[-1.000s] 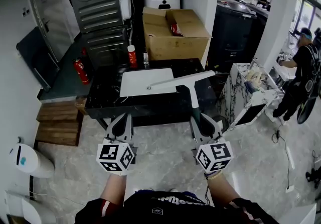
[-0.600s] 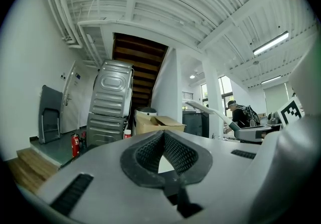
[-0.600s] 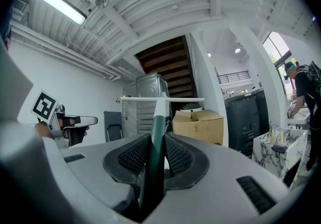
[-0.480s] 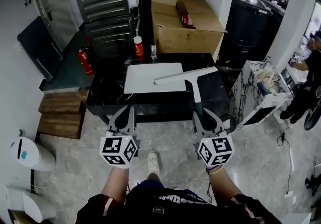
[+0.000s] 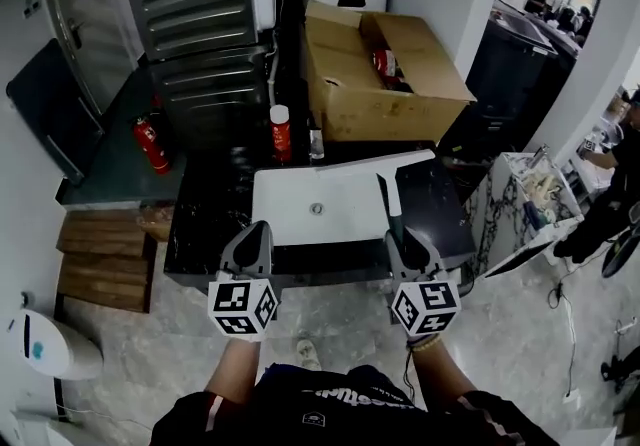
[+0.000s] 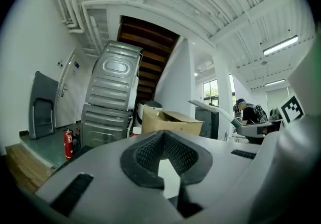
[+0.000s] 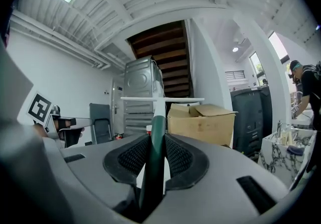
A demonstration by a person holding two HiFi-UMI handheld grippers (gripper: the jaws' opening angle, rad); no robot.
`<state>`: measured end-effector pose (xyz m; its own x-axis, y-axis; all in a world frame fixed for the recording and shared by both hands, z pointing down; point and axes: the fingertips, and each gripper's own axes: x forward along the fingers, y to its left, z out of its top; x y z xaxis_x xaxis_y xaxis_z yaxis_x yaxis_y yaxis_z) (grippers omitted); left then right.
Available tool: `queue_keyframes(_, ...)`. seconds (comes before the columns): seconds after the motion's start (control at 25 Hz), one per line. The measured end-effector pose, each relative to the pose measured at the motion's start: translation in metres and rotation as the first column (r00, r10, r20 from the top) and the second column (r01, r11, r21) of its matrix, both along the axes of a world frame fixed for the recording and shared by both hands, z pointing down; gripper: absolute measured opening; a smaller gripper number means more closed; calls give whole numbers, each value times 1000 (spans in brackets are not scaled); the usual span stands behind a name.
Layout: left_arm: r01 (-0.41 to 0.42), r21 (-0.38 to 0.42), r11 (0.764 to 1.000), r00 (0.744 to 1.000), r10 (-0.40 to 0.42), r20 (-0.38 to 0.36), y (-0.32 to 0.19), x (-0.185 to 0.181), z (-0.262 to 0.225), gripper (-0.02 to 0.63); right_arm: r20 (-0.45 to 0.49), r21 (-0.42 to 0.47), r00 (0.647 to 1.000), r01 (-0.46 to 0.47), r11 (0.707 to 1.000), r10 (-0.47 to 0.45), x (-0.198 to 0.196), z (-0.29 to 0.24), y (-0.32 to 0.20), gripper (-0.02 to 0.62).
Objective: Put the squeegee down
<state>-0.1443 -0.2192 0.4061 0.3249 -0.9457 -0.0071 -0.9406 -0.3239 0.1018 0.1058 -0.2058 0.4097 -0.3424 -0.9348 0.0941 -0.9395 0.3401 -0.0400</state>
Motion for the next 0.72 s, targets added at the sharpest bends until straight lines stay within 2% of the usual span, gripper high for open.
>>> queue_keyframes(0.24, -26, -34, 999, 1000, 26, 2, -64, -7, 16, 14, -29, -64, 999, -19, 998, 17, -18, 20, -54, 123)
queue_keyframes(0.56, -33, -77, 996, 999, 34, 22, -107, 11, 37, 14, -54, -141, 998, 5, 990, -13, -17, 49, -104, 123)
queue_keyframes(0.72, -23, -106, 994, 999, 26, 30, -122, 20, 56, 14, -64, -208, 998, 15, 978, -29, -16, 81, -119, 123)
